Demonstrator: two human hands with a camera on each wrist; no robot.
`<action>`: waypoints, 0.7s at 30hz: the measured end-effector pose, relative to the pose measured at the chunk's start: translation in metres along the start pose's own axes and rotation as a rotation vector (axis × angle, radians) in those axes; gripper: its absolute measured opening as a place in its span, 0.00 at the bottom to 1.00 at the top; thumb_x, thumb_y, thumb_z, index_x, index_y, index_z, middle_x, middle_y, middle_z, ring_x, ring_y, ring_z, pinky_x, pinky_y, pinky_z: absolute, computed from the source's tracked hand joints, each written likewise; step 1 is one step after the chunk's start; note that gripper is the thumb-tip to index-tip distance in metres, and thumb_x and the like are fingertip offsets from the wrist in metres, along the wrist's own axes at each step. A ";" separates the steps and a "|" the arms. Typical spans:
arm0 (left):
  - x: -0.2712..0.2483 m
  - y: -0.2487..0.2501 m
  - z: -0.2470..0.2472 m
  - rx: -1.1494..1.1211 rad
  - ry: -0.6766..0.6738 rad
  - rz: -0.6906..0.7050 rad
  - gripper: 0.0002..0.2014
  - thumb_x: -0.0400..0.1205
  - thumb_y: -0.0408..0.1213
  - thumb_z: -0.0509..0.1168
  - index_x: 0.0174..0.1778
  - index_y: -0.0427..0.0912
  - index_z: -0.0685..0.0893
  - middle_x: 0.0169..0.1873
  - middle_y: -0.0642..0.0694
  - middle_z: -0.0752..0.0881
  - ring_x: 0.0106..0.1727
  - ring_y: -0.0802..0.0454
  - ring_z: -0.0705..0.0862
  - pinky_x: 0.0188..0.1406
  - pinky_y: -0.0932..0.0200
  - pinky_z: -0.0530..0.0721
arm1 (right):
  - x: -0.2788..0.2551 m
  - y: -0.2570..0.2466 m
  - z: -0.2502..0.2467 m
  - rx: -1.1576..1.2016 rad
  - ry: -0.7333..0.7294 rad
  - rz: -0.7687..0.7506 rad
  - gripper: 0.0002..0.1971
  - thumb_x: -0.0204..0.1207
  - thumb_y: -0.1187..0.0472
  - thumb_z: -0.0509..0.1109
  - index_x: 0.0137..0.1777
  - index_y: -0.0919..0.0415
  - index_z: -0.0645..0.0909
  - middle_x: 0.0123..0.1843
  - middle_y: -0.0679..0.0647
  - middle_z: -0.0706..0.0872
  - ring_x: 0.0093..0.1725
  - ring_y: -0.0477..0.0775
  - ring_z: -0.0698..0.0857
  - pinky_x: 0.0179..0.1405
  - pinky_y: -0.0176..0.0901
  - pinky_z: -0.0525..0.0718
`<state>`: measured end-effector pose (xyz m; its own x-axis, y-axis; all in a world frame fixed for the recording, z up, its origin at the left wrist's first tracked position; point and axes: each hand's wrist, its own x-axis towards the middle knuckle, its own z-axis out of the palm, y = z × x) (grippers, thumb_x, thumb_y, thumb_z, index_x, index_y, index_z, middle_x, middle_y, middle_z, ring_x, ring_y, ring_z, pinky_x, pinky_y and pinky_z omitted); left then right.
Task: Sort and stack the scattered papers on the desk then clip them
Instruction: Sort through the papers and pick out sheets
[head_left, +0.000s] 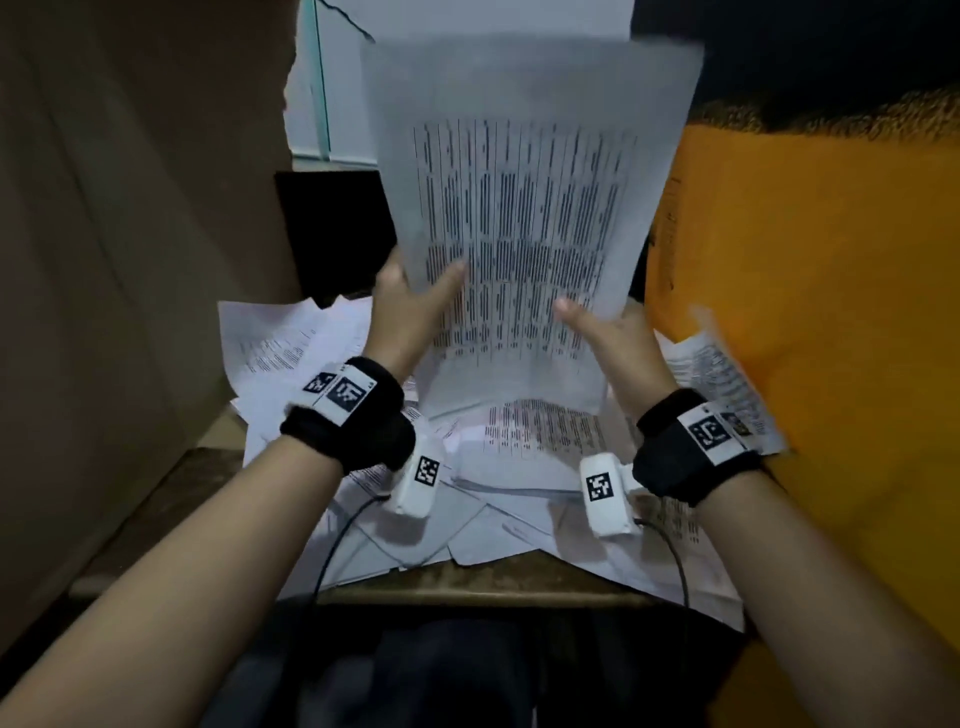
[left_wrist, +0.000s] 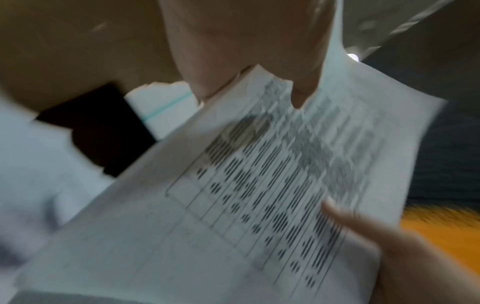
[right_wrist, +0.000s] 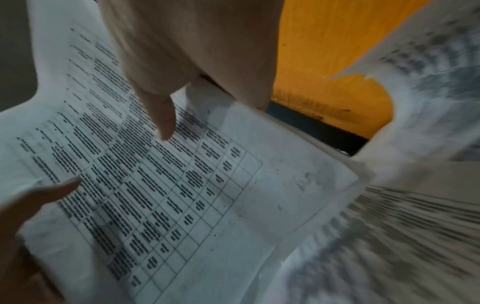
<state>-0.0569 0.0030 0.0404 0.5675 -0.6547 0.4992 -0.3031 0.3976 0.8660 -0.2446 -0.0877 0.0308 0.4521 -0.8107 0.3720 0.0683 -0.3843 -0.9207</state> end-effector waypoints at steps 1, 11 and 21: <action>-0.005 -0.011 0.002 -0.017 -0.055 -0.120 0.22 0.79 0.44 0.70 0.69 0.45 0.77 0.62 0.53 0.83 0.63 0.56 0.81 0.66 0.60 0.78 | -0.005 0.011 -0.003 -0.008 -0.032 0.070 0.12 0.77 0.59 0.74 0.59 0.46 0.82 0.58 0.44 0.88 0.57 0.38 0.87 0.54 0.32 0.83; -0.010 -0.050 -0.019 0.231 -0.093 -0.515 0.25 0.79 0.38 0.69 0.72 0.39 0.73 0.68 0.41 0.78 0.58 0.50 0.78 0.51 0.59 0.77 | 0.000 0.052 -0.032 -0.099 0.121 0.365 0.17 0.82 0.53 0.69 0.65 0.63 0.80 0.58 0.54 0.87 0.59 0.59 0.86 0.56 0.48 0.85; -0.030 -0.104 -0.151 0.596 0.204 -0.900 0.51 0.73 0.44 0.76 0.79 0.30 0.48 0.75 0.33 0.66 0.73 0.34 0.71 0.65 0.42 0.76 | -0.005 0.077 -0.054 -0.240 -0.148 0.722 0.14 0.83 0.67 0.65 0.67 0.68 0.77 0.64 0.61 0.82 0.53 0.57 0.82 0.51 0.42 0.84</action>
<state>0.0728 0.0786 -0.0687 0.8659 -0.4089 -0.2880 -0.0048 -0.5826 0.8128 -0.2892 -0.1375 -0.0357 0.4263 -0.8359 -0.3457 -0.4755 0.1180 -0.8717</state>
